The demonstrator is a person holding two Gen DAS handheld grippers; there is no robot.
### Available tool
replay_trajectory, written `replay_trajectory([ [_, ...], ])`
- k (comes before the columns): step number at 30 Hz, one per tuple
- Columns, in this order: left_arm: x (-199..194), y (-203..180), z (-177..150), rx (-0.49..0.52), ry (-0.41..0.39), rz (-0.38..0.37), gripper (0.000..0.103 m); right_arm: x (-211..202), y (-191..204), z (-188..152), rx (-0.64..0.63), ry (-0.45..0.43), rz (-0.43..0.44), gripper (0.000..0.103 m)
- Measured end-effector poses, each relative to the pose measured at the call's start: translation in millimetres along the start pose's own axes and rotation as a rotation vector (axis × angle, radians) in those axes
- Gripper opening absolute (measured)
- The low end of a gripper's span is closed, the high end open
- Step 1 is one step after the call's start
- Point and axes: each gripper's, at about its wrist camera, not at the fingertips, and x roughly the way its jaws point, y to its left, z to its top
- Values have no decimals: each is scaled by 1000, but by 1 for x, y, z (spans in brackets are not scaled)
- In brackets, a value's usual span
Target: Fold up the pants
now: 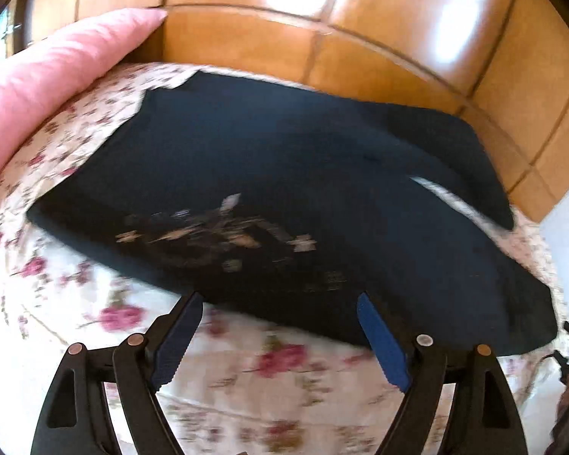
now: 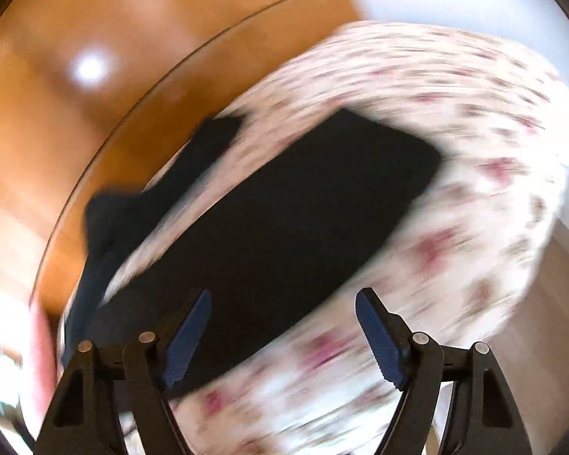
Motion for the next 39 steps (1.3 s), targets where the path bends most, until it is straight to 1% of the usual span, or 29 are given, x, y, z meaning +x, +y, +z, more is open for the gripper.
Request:
replay_trajectory([
  [2,3,14,0,-31,27,27,85,5,-18,24,65,-23,-33,72],
  [3,3,23,0,-54,35,42,85,10,-22,34,81,-26,-44,72],
  [5,0,37,2,-88,31,66,85,26,-25,51,98,-14,-63,66],
  [6,-2,43,2,-103,28,70,85,27,-23,49,89,-21,-73,66],
  [7,-3,52,3,-132,33,76,84,33,-21,59,72,-35,-71,66],
  [8,-4,60,4,-160,37,76,83,38,-13,67,42,-42,-82,60],
  [9,-5,72,5,-207,37,69,80,40,-10,61,13,-43,-104,56],
  [10,-9,83,4,-235,35,66,74,44,-2,66,-6,-39,-120,45],
  [11,-10,90,4,-260,29,70,72,50,3,70,-31,-32,-129,35],
  [13,-14,102,7,-300,3,96,71,55,10,72,-63,-24,-144,29],
  [16,-11,113,14,-334,-3,91,71,57,16,73,-95,-24,-157,26],
  [17,-8,115,17,-344,-3,92,71,60,20,78,-102,-23,-162,26],
  [19,-1,119,25,-366,-7,95,71,58,9,68,-110,-25,-168,25],
  [21,5,123,36,-392,-21,100,71,60,9,70,-119,-24,-173,25],
  [22,9,127,39,-404,-28,100,69,62,10,73,-123,-23,-175,24],
  [23,14,130,41,-420,-33,108,66,62,12,75,-127,-23,-177,24],
  [24,17,138,45,-435,-34,117,54,59,12,74,-131,-23,-179,23],
  [25,20,140,49,-441,-40,121,31,59,13,75,-136,-21,-184,23],
  [26,22,143,52,-441,-44,111,19,60,16,77,-145,-20,-190,22],
  [27,25,147,54,-455,-31,84,12,61,17,79,-153,-19,-195,21],
  [28,24,150,55,-473,-37,73,7,61,21,81,-165,-22,-203,20],
  [29,22,151,56,-478,-49,65,7,61,23,83,-171,-27,-206,19],
  [32,5,145,50,-429,-73,64,6,56,31,89,-202,-54,-216,18],
  [35,-9,141,40,-432,-86,39,6,51,37,93,-233,-73,-240,17],
  [37,-19,136,32,-411,-81,58,6,50,34,97,-225,-79,-263,17],
  [39,-8,135,27,-395,-37,81,7,56,26,100,-208,-63,-290,17],
])
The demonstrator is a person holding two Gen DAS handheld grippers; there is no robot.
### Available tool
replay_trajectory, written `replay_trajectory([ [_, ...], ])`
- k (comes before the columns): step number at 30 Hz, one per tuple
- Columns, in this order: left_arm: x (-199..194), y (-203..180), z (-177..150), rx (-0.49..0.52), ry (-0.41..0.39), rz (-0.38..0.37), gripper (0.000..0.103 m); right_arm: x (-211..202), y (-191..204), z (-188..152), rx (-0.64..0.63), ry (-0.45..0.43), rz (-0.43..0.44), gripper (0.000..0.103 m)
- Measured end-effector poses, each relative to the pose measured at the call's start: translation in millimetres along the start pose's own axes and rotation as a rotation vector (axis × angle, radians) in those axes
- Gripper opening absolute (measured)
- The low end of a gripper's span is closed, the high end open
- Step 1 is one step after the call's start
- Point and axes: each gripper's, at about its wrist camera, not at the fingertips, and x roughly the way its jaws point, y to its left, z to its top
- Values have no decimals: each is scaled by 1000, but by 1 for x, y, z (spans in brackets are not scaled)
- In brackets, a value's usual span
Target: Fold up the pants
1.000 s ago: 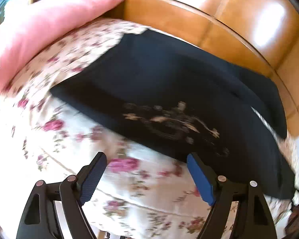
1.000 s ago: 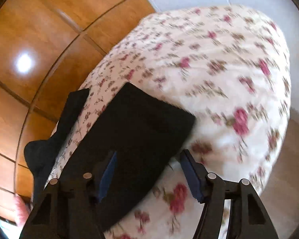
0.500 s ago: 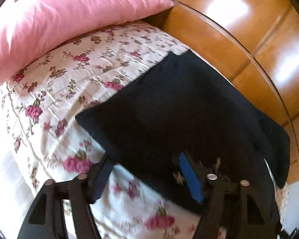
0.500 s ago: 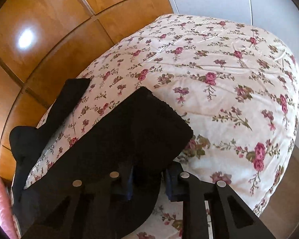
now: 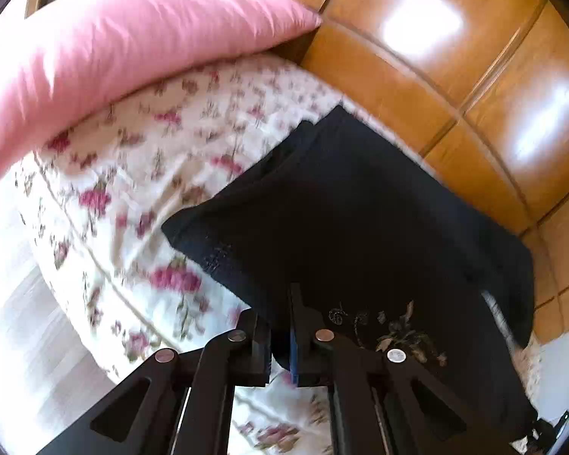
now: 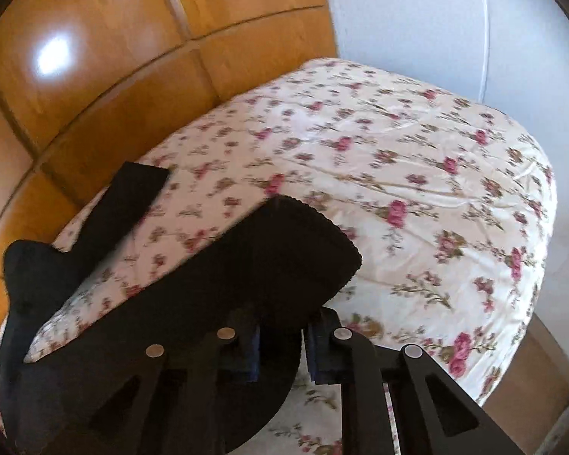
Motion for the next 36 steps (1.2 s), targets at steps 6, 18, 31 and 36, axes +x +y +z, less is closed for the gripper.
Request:
replay_trajectory([
  [6,1,-4,2,65,34,103,25,17,-15,-6,50,72,10,37],
  [18,-35,3,17,53,-20,238,27,-27,6,25,8,-36,56,74],
  [31,-19,36,30,4,123,251,51,28,149,44,-191,91,276,74],
  [36,-34,58,35,-64,59,319,54,47,175,59,-251,108,254,74],
])
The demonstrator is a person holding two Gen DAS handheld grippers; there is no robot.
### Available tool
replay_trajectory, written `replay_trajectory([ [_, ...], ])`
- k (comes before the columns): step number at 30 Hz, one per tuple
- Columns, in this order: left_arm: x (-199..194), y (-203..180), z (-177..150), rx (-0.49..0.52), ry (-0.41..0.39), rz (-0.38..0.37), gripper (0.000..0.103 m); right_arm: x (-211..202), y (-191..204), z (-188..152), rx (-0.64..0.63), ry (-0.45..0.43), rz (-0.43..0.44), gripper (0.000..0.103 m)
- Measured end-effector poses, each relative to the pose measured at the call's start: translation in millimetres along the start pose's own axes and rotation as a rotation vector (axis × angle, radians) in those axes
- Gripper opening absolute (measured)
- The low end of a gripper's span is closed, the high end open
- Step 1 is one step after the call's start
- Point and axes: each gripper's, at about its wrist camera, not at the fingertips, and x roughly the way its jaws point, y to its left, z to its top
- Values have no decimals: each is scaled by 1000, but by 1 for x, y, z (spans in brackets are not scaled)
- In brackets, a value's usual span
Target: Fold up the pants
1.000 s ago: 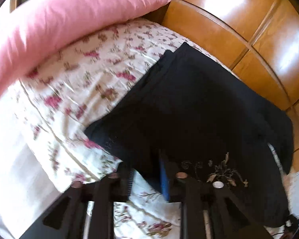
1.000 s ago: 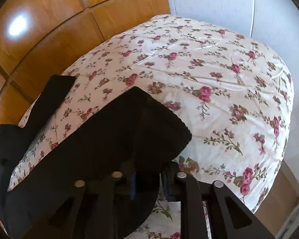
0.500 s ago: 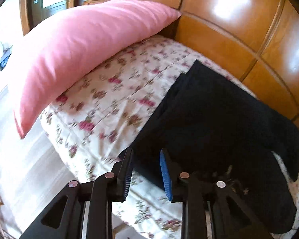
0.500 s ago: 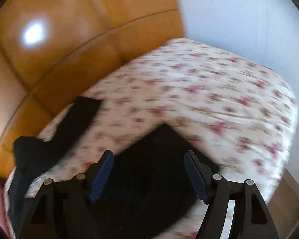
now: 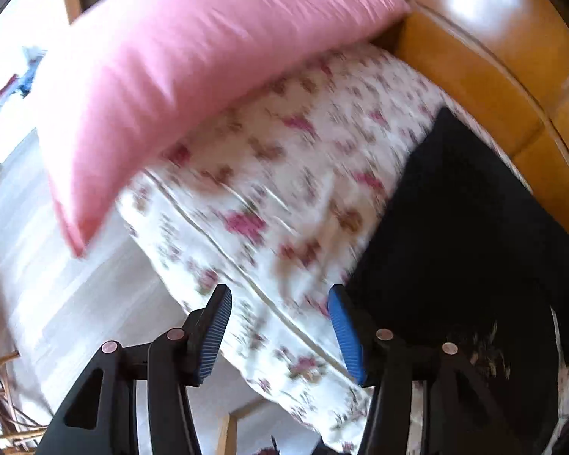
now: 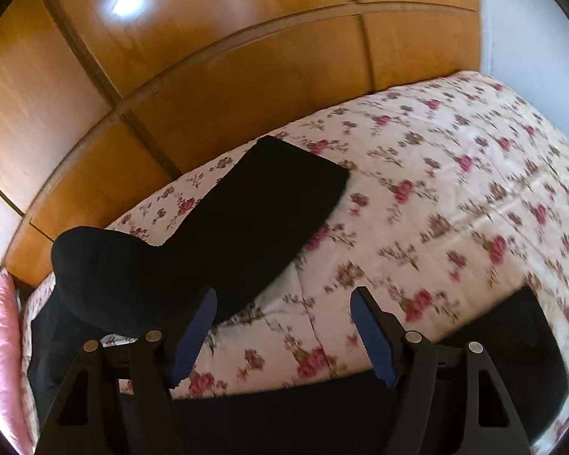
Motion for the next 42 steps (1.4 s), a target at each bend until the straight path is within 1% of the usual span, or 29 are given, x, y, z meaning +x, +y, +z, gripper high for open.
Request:
replay_trajectory([
  [2,-15,-8,7,17,-72,17,54,7,2,10,-14,2,-8,74],
  [4,-30,-27,19,73,-148,51,54,14,5,22,-34,3,-11,74],
  [5,-33,-33,24,81,-155,32,54,19,7,30,-39,6,-16,74],
  [6,-36,-41,30,86,-157,-18,54,23,7,36,-40,8,-19,74],
  [7,-39,-58,36,104,-154,-92,53,27,8,43,-41,11,-19,74],
  [8,-39,-74,39,140,-144,-147,52,33,10,53,-44,11,-22,74],
  [10,-35,-114,43,238,-118,-248,52,46,14,71,-48,17,-32,74],
  [11,-34,-131,42,272,-116,-277,52,51,16,78,-47,19,-34,74],
  [14,-26,-200,38,432,-102,-406,52,75,25,99,-64,37,-60,74],
  [15,-23,-232,35,511,-98,-455,52,82,29,105,-76,45,-69,74],
  [17,-19,-270,33,602,-97,-493,52,99,37,118,-115,56,-104,74],
  [18,-15,-299,34,658,-96,-525,52,104,39,122,-124,59,-112,74],
  [20,-6,-335,36,707,-96,-568,54,120,41,133,-145,78,-122,74],
  [21,-3,-355,36,741,-97,-588,58,129,42,137,-156,95,-132,74],
  [22,2,-378,37,781,-96,-594,68,133,42,140,-162,103,-140,74],
  [24,11,-411,37,849,-107,-603,75,147,40,143,-177,127,-152,74],
  [25,17,-435,37,907,-108,-607,75,153,39,144,-185,141,-154,74],
  [27,19,-459,36,968,-128,-601,75,162,38,145,-202,160,-152,74],
  [28,24,-477,34,1042,-130,-611,76,165,37,146,-210,168,-146,74],
  [30,31,-493,33,1109,-131,-603,76,171,38,145,-230,180,-128,71],
  [31,38,-506,33,1162,-92,-625,76,173,38,145,-240,186,-122,65],
  [32,41,-511,32,1180,-79,-627,76,175,39,144,-253,194,-106,59],
  [33,44,-519,30,1197,-71,-624,76,175,38,142,-260,196,-99,58],
  [35,50,-530,28,1238,-8,-671,76,178,39,140,-282,200,-83,51],
  [38,64,-543,24,1261,66,-688,76,180,41,136,-304,202,-63,46],
  [39,71,-547,23,1264,89,-687,75,179,42,135,-306,202,-59,45],
  [40,77,-550,23,1258,125,-685,72,180,42,134,-308,202,-54,43],
  [41,83,-551,22,1257,164,-683,65,179,43,132,-311,203,-47,40],
  [42,87,-551,21,1258,201,-690,39,179,46,129,-313,202,-44,38],
])
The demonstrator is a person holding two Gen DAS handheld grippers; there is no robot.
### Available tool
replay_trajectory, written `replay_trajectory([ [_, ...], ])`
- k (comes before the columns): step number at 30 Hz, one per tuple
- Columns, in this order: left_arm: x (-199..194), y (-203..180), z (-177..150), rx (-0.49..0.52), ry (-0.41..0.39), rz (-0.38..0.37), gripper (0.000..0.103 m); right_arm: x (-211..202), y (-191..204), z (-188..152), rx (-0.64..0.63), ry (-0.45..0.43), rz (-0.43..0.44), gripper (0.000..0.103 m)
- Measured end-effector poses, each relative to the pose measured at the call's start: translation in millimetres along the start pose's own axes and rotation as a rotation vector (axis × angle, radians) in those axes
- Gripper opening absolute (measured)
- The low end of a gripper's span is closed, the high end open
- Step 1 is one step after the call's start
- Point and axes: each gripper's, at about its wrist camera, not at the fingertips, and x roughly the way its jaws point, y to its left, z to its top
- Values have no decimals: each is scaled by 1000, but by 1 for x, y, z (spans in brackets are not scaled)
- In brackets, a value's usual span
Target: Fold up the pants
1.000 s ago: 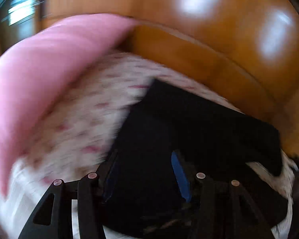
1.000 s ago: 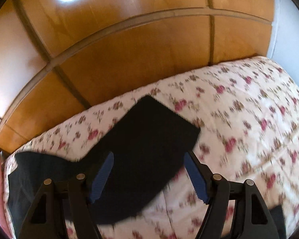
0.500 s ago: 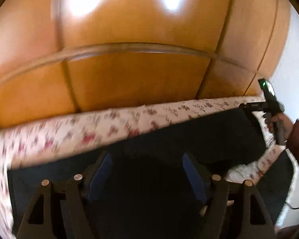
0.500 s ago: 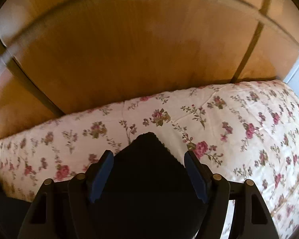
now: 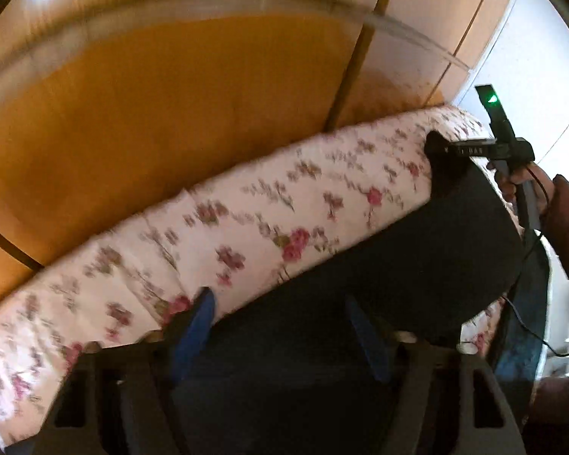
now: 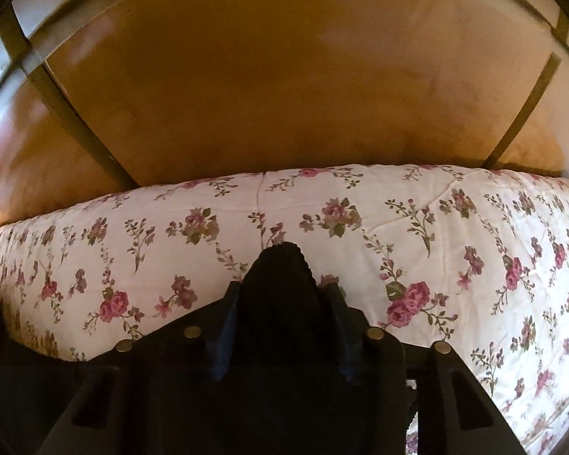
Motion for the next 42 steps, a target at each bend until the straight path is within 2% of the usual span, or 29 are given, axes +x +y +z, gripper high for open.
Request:
replay_trajectory([
  [1,3,1,-2,-3,10,-6,20,-1,2,-1,-2,0,1,34],
  [2,2,1,-5,-4,1,2,19,-2,4,-2,-6,0,3,29],
  [3,0,1,-8,-5,-13,-6,10,-4,6,-2,-10,0,5,26],
  [4,-6,0,-12,-8,-35,-10,8,-6,10,-3,-14,-2,3,23],
  [10,-60,-15,-35,-14,-165,17,6,-43,12,-6,14,-62,-15,21],
  [15,-108,-37,-57,-23,-251,17,6,-97,6,-17,54,-178,-9,20],
  [19,-147,-73,-100,-23,-320,-21,6,-156,-10,-40,86,-287,29,20],
  [22,-158,-98,-137,-46,-336,-55,6,-197,-25,-72,119,-352,63,20],
  [26,-158,-126,-190,-106,-335,-96,6,-235,-54,-136,194,-389,97,20],
  [28,-152,-141,-217,-140,-318,-104,6,-243,-66,-171,237,-389,100,20],
  [34,-123,-168,-262,-189,-249,-103,6,-232,-96,-282,383,-333,138,22],
  [36,-118,-174,-268,-190,-235,-104,6,-230,-105,-314,438,-322,146,28],
  [38,-113,-183,-270,-176,-221,-86,6,-229,-114,-338,506,-309,151,45],
  [40,-109,-190,-273,-164,-213,-67,6,-229,-119,-357,554,-308,154,52],
  [42,-107,-195,-278,-157,-206,-47,6,-232,-123,-379,611,-306,182,65],
])
